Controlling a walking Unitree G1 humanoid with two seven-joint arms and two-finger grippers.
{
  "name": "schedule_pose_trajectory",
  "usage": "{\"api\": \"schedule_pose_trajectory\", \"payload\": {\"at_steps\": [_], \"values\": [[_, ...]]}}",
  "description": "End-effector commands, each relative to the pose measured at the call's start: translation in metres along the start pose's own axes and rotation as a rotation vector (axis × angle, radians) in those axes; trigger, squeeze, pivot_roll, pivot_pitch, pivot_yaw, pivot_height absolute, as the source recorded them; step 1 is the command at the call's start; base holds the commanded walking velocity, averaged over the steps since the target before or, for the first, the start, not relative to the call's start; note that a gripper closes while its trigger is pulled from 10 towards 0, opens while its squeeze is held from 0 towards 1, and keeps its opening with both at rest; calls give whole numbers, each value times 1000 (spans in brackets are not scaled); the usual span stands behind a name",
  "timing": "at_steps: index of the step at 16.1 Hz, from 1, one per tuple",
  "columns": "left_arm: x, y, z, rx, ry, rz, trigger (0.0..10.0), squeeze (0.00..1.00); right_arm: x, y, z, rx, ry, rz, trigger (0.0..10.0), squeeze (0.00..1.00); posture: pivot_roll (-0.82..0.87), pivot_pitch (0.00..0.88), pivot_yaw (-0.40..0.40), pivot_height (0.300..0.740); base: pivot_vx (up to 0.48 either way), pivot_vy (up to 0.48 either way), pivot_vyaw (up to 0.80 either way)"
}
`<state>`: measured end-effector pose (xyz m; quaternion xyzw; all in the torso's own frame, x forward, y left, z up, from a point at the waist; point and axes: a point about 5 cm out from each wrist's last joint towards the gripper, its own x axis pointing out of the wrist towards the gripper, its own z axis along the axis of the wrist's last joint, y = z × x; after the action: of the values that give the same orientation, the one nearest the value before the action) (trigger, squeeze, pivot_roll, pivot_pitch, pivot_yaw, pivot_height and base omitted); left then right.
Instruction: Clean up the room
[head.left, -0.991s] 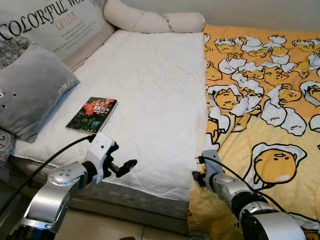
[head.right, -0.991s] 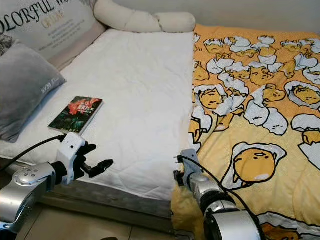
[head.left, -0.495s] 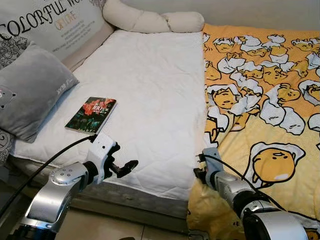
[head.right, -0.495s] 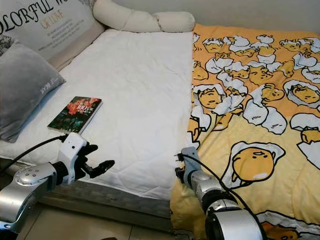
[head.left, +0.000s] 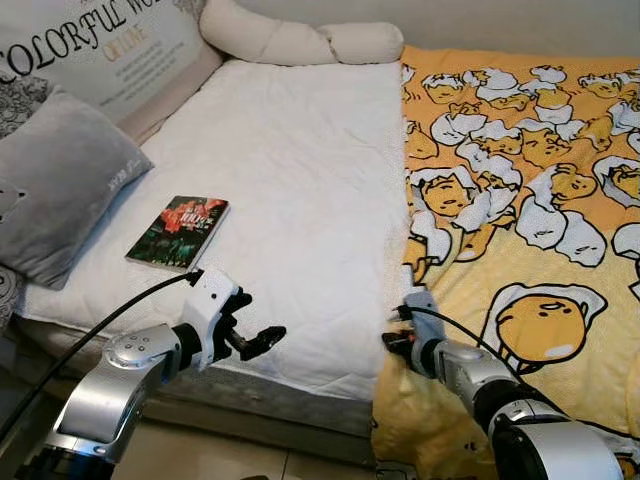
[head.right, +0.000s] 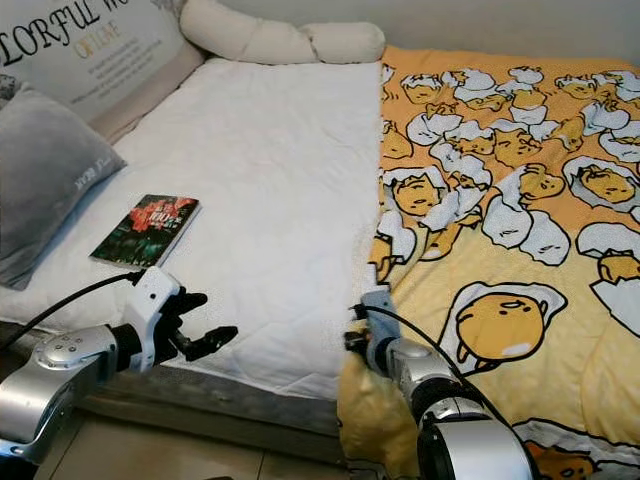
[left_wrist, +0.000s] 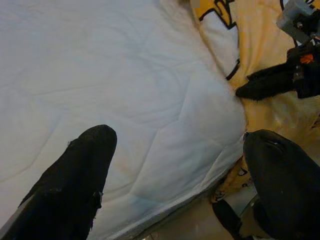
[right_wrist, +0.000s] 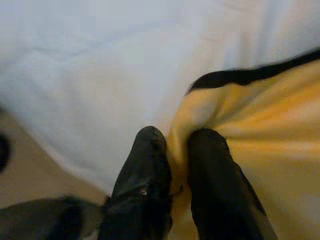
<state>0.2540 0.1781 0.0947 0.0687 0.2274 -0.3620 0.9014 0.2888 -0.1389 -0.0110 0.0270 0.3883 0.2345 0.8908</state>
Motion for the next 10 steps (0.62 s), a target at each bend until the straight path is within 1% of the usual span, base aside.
{"api": "schedule_pose_trajectory", "payload": {"at_steps": [1,2,3,5,6,7,8,9,10], "values": [[-1,1,8,19,-15,-5,10000,0,3,12,6,-42,-15,110,0,0,122,0,70,740,0,0,0],[-1,0,9,19,-16,-10,10000,0,2,19,7,-117,0,238,0,0,122,0,71,740,0,0,0],[-1,0,9,20,-16,-13,10000,0,0,17,7,-169,24,274,0,0,121,0,72,740,0,0,0],[-1,0,9,20,-15,-18,10000,0,-5,10,3,-251,84,288,0,0,120,0,73,740,0,0,0],[0,-1,9,21,-13,-21,10000,0,-10,3,-2,-319,140,309,0,0,119,0,73,740,0,0,0],[0,-1,9,20,-12,-24,10000,0,-13,0,-5,-347,168,328,0,0,120,0,70,740,0,0,0],[0,-1,8,20,-11,-24,10000,0,-14,-2,-5,-358,171,315,0,0,120,0,70,740,0,0,0],[-1,-1,8,19,-10,-21,10000,0,-14,-7,-4,-372,143,259,5647,0,126,0,64,740,0,0,0],[-2,-2,7,17,-10,-17,10000,0,-15,-8,1,-366,97,232,10000,0,129,0,61,740,0,0,0]]}}
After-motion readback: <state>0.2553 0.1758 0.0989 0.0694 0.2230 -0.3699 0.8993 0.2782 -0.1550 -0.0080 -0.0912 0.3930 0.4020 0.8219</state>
